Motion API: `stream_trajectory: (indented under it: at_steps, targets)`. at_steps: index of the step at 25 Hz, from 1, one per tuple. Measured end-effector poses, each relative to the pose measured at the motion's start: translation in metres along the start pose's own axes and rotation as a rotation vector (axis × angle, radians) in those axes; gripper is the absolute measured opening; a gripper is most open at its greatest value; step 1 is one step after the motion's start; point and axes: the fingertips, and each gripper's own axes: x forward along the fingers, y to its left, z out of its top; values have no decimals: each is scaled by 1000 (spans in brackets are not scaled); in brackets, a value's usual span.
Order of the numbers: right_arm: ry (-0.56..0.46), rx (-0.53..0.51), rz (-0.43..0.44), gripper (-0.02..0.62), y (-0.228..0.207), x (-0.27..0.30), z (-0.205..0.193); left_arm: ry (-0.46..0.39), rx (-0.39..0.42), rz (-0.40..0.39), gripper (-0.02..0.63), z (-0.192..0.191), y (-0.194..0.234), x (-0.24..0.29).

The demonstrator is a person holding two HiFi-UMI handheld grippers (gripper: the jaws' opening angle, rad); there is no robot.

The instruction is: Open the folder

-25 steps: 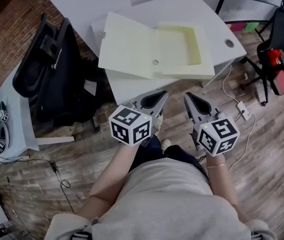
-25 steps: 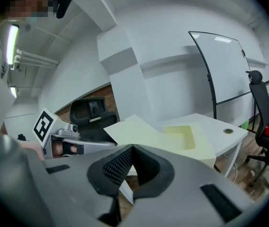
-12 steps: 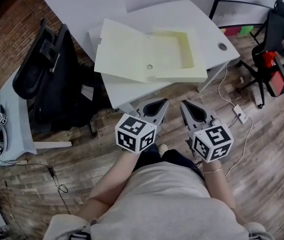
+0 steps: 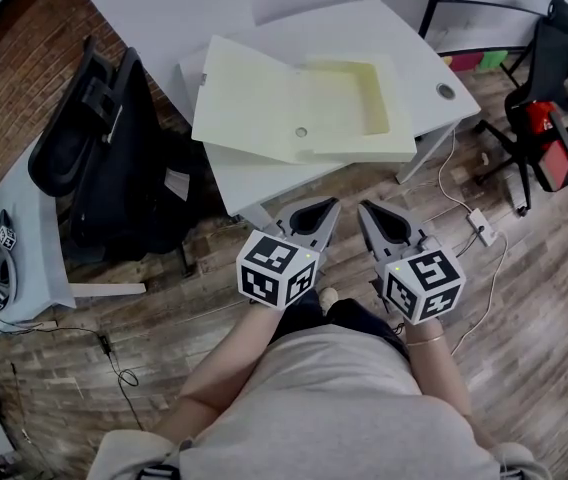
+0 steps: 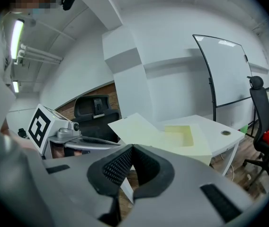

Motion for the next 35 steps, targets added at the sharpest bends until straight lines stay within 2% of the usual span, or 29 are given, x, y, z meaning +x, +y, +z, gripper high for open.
stream_trajectory:
  at_steps: [16, 35]
  targets:
    - [-34, 14, -15, 21, 1, -4, 4, -22, -16, 17, 18, 6, 6, -9]
    - [-15, -7, 32, 20, 11, 1, -3, -38, -26, 27, 18, 5, 9, -16]
